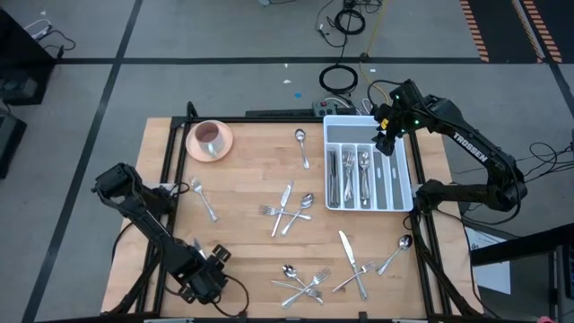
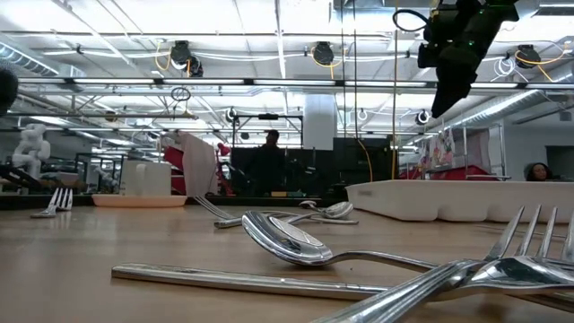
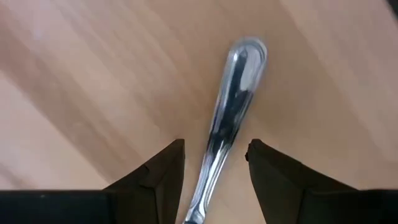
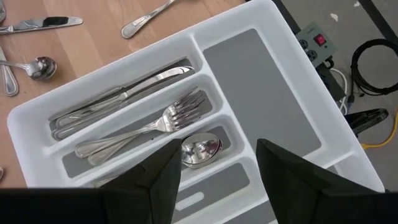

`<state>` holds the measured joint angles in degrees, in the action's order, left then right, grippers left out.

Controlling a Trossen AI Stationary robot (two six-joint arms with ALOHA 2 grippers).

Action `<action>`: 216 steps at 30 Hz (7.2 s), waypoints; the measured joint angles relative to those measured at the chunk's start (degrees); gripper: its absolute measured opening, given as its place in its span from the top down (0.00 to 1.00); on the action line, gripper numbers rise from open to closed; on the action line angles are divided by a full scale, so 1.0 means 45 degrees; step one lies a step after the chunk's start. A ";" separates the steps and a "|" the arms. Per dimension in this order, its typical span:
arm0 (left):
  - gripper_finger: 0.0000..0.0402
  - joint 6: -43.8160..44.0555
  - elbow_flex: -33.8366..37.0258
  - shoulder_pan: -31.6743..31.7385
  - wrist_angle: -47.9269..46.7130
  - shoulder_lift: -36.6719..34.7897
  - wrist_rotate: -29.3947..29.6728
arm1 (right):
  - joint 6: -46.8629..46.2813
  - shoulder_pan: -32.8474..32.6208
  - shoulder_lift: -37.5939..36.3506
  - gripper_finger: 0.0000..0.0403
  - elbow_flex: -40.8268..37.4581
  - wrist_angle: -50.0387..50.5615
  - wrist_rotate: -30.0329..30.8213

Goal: Sort silverware
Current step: Put the silver knife into the white cutlery tray

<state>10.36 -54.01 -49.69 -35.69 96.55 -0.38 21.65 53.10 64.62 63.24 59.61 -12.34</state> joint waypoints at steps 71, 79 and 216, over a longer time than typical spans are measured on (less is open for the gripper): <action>0.61 1.1582 -0.2379 0.7540 -0.1954 0.0461 -0.1235 | 0.1172 0.0010 -0.0029 0.46 0.0000 -0.0282 -0.0803; 0.52 1.1618 -0.1789 0.6381 -0.1928 0.0461 -0.0789 | 0.1302 0.0010 -0.0024 0.46 0.0000 -0.0754 -0.1346; 0.94 0.9076 -0.2675 0.6178 -1.2063 -1.1035 0.7530 | -0.1813 -1.3203 1.6313 1.00 1.1196 -0.4969 0.2425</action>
<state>51.20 -66.04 -21.89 -89.97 46.89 33.51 13.49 -6.31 138.03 113.62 37.25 -1.42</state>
